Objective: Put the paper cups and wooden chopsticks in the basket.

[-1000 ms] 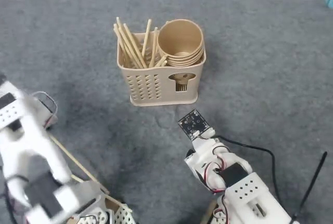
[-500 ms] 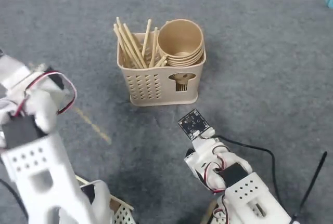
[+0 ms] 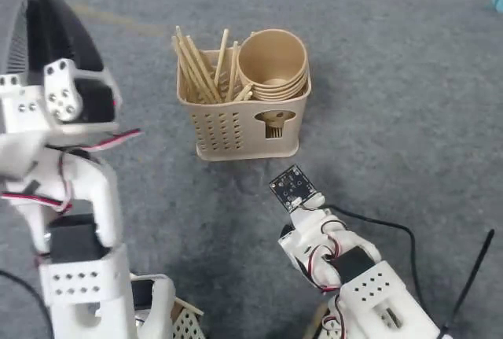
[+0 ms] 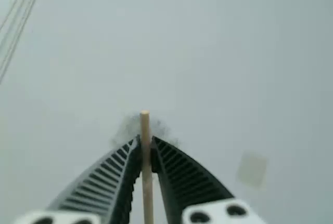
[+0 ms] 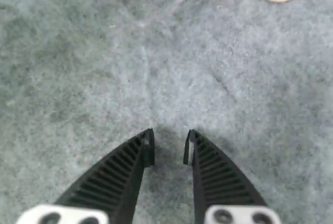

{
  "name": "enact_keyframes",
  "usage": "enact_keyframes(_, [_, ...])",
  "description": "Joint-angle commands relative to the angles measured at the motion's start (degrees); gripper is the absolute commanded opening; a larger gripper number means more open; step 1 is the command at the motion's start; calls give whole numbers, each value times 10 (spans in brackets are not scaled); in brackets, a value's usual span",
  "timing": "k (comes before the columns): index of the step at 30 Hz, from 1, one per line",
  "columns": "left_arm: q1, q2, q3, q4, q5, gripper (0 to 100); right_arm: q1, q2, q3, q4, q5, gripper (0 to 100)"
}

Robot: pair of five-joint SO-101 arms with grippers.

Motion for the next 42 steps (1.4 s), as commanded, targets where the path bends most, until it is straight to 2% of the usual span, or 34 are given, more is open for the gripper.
enact_keyframes(1, [69,20,3,-155,5,13,9,-15,-11,-9,9,102])
enact_keyframes(10, [84,99,-131,114,4,13,9,-15,-12,-10,10,102])
enact_keyframes(13, [89,108,-153,165,-7,13,9,-15,-12,-10,10,102])
enact_keyframes(19, [89,133,-108,171,-75,13,9,-15,-12,-10,10,102])
enact_keyframes(27, [90,143,-64,167,-80,14,9,-15,-12,-10,10,102])
enact_keyframes(30, [90,142,-64,167,-80,66,9,-15,-12,-10,10,102])
enact_keyframes(36, [85,138,-65,171,-77,261,9,-15,-12,-10,10,102])
enact_keyframes(42, [83,120,-62,173,-77,275,9,-15,-12,-10,10,102])
